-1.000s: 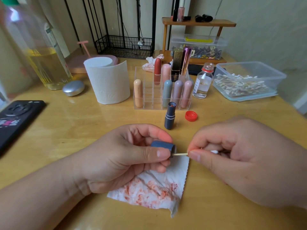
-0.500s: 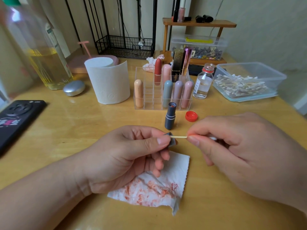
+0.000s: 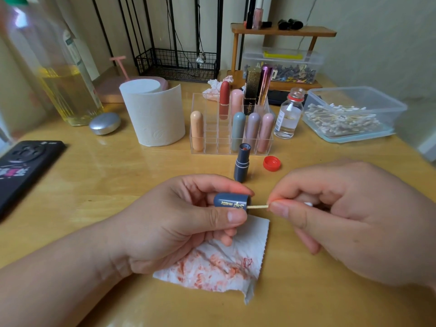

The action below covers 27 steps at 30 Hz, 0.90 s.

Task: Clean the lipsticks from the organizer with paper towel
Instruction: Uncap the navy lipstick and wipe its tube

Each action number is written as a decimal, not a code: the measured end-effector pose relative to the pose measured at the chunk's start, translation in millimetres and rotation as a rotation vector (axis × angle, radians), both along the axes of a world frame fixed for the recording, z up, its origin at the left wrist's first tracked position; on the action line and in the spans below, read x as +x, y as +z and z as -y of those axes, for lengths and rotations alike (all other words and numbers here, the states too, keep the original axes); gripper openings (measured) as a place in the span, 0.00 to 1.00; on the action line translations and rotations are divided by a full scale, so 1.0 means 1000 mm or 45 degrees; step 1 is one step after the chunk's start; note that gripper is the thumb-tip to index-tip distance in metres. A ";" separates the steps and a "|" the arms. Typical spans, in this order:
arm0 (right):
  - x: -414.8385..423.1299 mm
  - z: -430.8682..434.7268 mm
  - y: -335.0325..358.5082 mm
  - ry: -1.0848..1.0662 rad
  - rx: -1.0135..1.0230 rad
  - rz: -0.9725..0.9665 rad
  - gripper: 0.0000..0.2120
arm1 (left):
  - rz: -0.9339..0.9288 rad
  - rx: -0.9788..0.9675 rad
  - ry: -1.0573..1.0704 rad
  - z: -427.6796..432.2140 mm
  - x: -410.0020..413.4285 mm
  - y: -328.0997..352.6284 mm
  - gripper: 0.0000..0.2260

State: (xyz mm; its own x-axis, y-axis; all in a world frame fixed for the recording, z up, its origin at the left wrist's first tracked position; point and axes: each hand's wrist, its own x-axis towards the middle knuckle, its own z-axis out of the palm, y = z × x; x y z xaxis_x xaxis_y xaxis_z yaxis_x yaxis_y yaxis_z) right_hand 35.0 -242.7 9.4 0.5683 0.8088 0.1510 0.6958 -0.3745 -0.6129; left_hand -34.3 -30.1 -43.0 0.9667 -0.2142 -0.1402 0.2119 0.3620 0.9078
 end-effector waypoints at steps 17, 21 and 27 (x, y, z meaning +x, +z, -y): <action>-0.004 -0.003 -0.001 -0.061 -0.142 -0.175 0.10 | -0.003 0.013 0.022 0.000 0.000 0.001 0.14; -0.003 -0.004 -0.001 -0.064 0.005 -0.260 0.10 | 0.004 0.012 0.006 0.001 0.000 0.001 0.13; -0.005 -0.007 -0.002 -0.195 -0.125 0.156 0.12 | 0.003 0.012 0.015 0.000 0.000 0.000 0.13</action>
State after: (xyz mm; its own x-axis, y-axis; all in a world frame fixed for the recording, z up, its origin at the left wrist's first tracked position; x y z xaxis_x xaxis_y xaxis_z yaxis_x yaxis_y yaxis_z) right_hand 29.5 -235.7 7.1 0.6679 0.7287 0.1513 0.6934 -0.5354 -0.4823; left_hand -34.0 -29.9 -43.0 0.9693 -0.2018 -0.1402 0.2058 0.3556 0.9117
